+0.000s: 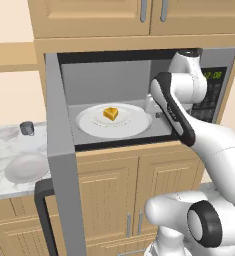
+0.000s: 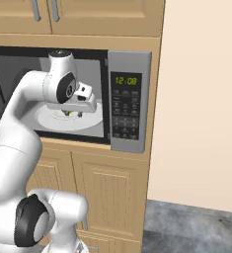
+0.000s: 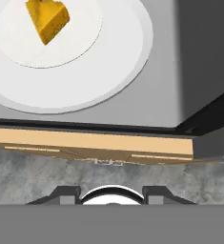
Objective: Pick the cheese from the microwave and place it on plate located on the counter.
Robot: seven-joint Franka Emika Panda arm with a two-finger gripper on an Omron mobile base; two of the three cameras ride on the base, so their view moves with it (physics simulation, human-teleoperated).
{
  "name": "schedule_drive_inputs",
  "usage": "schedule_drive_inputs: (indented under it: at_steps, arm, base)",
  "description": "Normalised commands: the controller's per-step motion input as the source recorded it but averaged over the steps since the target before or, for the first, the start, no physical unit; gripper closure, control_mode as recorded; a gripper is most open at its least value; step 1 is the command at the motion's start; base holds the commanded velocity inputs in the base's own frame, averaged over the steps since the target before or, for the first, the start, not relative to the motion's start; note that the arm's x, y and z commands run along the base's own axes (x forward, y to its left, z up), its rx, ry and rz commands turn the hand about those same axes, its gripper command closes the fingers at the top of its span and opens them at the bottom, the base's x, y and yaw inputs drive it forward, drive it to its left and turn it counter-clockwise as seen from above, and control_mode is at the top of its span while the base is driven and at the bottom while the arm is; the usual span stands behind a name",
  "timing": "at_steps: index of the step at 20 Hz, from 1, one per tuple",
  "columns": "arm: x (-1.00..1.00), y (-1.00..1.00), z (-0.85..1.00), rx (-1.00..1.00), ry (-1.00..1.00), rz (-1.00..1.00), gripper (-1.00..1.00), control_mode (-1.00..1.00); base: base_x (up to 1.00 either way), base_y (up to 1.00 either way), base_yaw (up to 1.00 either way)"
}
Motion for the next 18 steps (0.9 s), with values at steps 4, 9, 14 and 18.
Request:
schedule_drive_inputs:
  at_steps: [4,9,14,18]
  arm:
    - [0.00,0.00,0.00,0.00,0.08,0.00,-1.00,-1.00]
    - [0.00,0.45,-0.16,0.00,-0.02,0.00,-1.00,-1.00]
    - [0.05,0.98,-0.20,-0.01,-0.08,0.00,-1.00,-1.00]
    - [0.29,0.60,-0.01,0.00,-0.08,-0.03,-1.00,-1.00]
  base:
    - [0.00,0.00,0.00]
    - [0.00,0.00,0.00]
    - [0.00,0.00,0.00]
    - [0.00,0.00,0.00]
